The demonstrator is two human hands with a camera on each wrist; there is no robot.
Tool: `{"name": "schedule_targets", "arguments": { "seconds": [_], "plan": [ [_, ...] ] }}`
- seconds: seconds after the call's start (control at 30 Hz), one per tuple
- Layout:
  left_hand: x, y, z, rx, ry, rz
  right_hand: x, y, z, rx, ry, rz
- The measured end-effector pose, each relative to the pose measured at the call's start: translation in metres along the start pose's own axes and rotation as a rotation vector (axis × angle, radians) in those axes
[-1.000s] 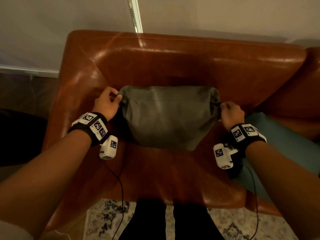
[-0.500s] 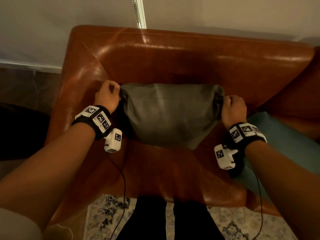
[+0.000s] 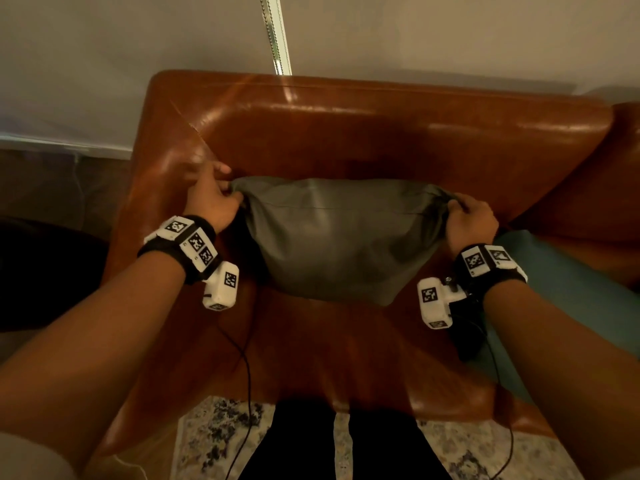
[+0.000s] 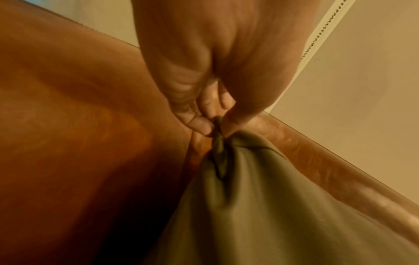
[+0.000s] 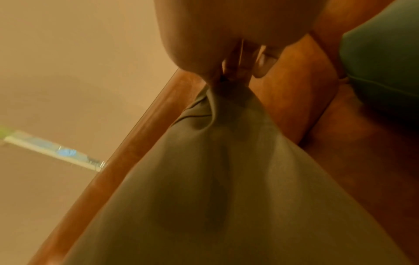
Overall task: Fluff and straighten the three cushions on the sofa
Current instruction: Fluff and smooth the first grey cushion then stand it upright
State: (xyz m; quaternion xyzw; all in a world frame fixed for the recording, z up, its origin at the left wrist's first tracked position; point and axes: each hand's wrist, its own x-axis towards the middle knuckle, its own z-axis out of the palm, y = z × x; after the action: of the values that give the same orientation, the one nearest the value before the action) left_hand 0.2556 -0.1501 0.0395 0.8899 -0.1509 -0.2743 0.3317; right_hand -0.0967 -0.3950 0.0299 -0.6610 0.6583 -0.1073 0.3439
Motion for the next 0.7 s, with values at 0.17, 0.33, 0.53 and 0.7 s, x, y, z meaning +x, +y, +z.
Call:
{"name": "schedule_targets", "arguments": {
  "seconds": [0.17,0.33,0.53,0.7],
  "plan": [
    [-0.008,-0.016,0.015,0.026,-0.069,-0.196,-0.015,-0.017,-0.004,-0.042,-0.114,0.051],
    [0.004,-0.026,0.005,0.019,-0.027,-0.110,-0.009,-0.017,-0.022,0.068,-0.076,0.118],
    [-0.008,-0.001,-0.009,0.024,0.052,-0.096,-0.018,-0.026,-0.022,0.172,0.011,0.143],
    [0.000,-0.026,0.000,-0.136,-0.064,-0.210,-0.027,-0.024,-0.018,0.183,0.025,0.231]
  ]
}}
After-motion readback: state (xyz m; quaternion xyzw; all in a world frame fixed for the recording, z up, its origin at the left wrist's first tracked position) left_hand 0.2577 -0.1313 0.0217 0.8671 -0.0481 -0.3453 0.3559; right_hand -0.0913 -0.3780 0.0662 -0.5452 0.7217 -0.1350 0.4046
